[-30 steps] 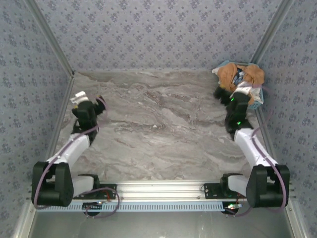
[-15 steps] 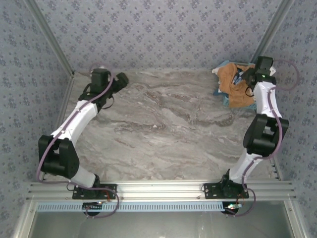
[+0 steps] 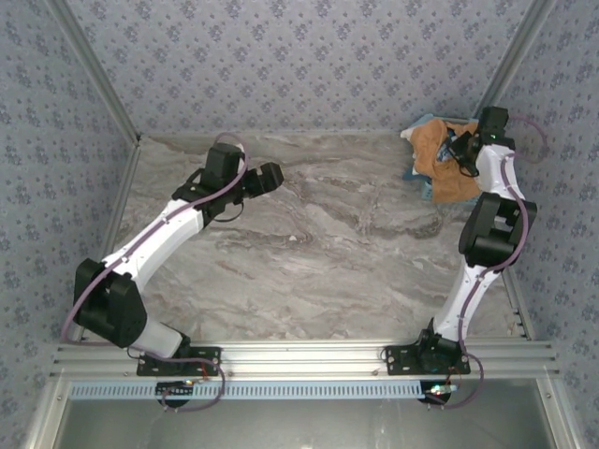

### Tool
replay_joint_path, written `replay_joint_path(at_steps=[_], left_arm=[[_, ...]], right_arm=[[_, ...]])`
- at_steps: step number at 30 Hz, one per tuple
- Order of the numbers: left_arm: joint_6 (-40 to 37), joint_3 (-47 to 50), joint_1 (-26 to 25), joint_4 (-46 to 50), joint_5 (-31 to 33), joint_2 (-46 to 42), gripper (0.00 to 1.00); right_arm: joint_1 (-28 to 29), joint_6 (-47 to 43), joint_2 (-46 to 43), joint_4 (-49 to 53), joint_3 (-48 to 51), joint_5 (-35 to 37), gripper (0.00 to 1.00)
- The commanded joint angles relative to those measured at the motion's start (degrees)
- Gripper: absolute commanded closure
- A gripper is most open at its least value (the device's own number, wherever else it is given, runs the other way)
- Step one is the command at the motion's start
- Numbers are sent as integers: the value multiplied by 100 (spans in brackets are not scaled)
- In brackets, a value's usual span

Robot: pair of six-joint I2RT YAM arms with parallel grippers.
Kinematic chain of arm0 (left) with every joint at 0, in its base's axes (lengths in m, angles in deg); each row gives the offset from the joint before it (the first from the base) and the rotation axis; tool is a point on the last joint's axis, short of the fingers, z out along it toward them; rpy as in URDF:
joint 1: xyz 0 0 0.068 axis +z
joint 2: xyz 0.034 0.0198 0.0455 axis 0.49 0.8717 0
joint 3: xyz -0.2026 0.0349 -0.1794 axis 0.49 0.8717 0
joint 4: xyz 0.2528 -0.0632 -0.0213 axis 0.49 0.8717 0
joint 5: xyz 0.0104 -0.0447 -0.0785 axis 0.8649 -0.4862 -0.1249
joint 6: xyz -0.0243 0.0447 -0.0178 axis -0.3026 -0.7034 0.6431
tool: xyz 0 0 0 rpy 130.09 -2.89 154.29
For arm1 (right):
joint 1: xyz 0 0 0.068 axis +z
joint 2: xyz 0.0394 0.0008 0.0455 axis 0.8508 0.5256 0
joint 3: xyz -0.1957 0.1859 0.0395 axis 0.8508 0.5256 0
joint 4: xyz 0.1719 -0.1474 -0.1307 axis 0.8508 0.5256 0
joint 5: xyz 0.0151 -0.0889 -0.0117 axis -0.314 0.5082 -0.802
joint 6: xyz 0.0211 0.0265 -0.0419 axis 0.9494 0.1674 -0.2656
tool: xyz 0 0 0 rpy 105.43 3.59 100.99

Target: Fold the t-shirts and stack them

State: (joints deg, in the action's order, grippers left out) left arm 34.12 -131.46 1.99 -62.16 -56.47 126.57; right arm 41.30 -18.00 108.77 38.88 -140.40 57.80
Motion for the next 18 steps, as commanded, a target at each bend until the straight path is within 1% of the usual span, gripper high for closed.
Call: replay_joint_path(at_steps=[1,4,7,9,12,14,17,18], left_arm=[[-9,13,-25,143,-69,-337,11],[-99,-57,-32,294,-1,-415,12],[-172,-101,-31,362,56,-428,12],[-180,-160,-32,396,94,-406,12],[-205,-291,-22,479,197,-359,12],[-236,-429,-17,653,400,-328,12],[-252,-607,5,1018,883,-367,12],[-231,-660,33,1168,1089,-394,12]], right_arm=[[110,104,-988,-321,400,200,100],[181,104,-1750,-582,722,393,100],[313,103,-2295,-670,763,430,100],[431,110,-2594,-754,745,366,100],[765,34,-3035,-1048,645,202,100],[1103,-107,-3216,-1129,398,98,100],[1954,-522,-3378,-1061,-96,160,100],[2349,-714,-3416,-951,-232,276,100]])
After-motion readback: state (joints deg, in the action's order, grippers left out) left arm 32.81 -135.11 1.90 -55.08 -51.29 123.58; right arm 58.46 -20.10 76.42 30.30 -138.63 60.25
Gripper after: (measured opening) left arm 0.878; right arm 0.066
